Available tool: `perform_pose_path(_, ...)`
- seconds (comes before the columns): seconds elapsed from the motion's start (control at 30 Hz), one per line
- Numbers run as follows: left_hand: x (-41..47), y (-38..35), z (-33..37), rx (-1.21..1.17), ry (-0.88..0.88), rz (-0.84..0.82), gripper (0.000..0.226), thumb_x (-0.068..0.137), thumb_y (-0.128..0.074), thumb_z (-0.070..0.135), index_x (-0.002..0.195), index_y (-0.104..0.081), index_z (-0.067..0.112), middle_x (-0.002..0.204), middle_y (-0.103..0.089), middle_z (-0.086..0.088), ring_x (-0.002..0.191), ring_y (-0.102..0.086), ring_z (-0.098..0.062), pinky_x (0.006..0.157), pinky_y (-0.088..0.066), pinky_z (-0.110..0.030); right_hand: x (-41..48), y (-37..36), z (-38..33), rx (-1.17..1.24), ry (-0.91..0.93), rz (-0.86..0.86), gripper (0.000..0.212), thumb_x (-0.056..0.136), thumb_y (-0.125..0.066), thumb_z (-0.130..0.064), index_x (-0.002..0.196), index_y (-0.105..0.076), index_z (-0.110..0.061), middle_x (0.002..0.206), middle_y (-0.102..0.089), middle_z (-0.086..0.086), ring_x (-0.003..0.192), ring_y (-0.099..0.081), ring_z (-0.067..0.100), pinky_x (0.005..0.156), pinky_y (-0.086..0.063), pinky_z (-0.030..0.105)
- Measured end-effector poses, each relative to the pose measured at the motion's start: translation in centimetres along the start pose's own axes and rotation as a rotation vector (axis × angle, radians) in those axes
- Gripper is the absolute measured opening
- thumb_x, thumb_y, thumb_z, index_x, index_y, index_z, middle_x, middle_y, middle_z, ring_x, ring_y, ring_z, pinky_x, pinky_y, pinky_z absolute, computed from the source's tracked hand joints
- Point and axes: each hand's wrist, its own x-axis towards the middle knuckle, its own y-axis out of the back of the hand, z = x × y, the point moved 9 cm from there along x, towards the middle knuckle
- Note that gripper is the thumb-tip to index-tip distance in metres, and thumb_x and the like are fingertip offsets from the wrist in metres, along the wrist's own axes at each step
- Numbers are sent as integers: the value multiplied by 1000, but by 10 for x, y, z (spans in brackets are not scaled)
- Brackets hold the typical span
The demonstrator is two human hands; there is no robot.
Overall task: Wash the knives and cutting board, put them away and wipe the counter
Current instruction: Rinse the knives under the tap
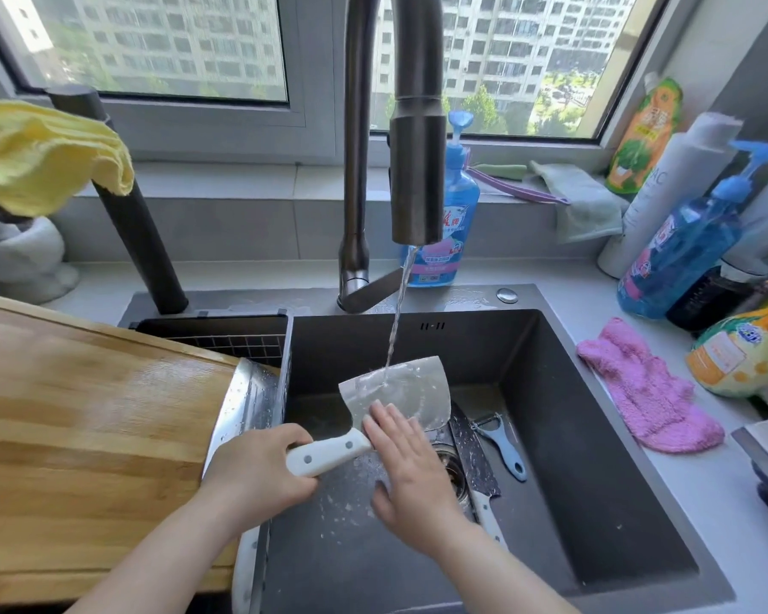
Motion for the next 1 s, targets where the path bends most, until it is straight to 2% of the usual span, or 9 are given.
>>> perform_pose_path(0.23, 0, -1, 3, -67, 4, 11, 22, 75, -64, 38, 88, -47, 42, 74, -50, 20, 72, -49, -4, 52, -31, -11, 12, 8, 15, 12, -166, 68, 68, 63, -37, -20, 130, -39, -11, 135, -53, 8, 132, -30, 22, 114, -3, 27)
perform_pose_path(0.37, -2, 1, 2, -49, -5, 3, 21, 75, -63, 38, 85, -46, 43, 72, -50, 20, 73, -50, -5, 51, -31, -11, 21, 12, 37, 34, -338, -14, 74, 85, -46, -10, 148, -8, -12, 158, 1, 4, 146, 5, 19, 109, 18, 24)
perform_pose_path(0.43, -3, 0, 2, -43, -8, 4, 21, 75, -63, 38, 85, -45, 43, 71, -49, 20, 74, -49, -6, 52, -31, -10, 21, 19, 12, 29, -217, 55, 71, 76, -51, -13, 142, -27, -8, 153, -25, 9, 143, -23, 22, 117, -10, 27)
perform_pose_path(0.5, -4, -1, 3, -35, -11, 5, 21, 76, -63, 39, 85, -44, 43, 68, -48, 21, 72, -48, -5, 52, -30, -9, 18, 2, -11, 18, -70, -17, 66, 59, -40, -23, 124, -45, -15, 130, -59, 3, 119, -57, 18, 101, -45, 30)
perform_pose_path(0.6, -6, -2, 3, -20, -19, -11, 21, 76, -62, 40, 85, -43, 44, 69, -48, 21, 73, -49, -4, 52, -30, -9, 17, 2, 4, 24, -65, -71, 69, 59, -30, -18, 127, -42, -18, 132, -57, 5, 121, -55, 20, 109, -32, 32)
perform_pose_path(0.7, -7, -4, 3, -12, -39, -26, 20, 76, -61, 40, 86, -44, 43, 78, -53, 20, 80, -50, -5, 55, -32, -9, 15, 6, 40, 25, -275, -95, 77, 78, -43, -7, 148, -12, -11, 157, -9, 6, 146, -7, 19, 120, -1, 31)
perform_pose_path(0.73, -8, -5, 4, -8, -48, -25, 20, 76, -61, 40, 86, -44, 43, 81, -54, 19, 82, -50, -5, 58, -33, -10, 15, 7, 36, 51, -269, -77, 80, 77, -47, -8, 148, -11, -10, 157, -8, 6, 146, -6, 20, 119, 0, 28)
perform_pose_path(0.83, -8, -5, 6, -31, -51, -21, 20, 76, -61, 39, 84, -43, 44, 75, -51, 21, 83, -51, -5, 64, -37, -14, 11, -5, 6, -2, -45, -120, 78, 55, -48, -22, 131, -38, -11, 136, -53, 5, 131, -39, 22, 113, -20, 32)
perform_pose_path(1.0, -9, -4, 7, -29, -59, -23, 20, 77, -61, 41, 86, -43, 44, 71, -46, 24, 82, -50, -3, 58, -31, -8, 11, -6, 8, -52, -7, -144, 73, 55, -42, -21, 128, -41, -15, 130, -58, 1, 125, -46, 20, 111, -20, 30)
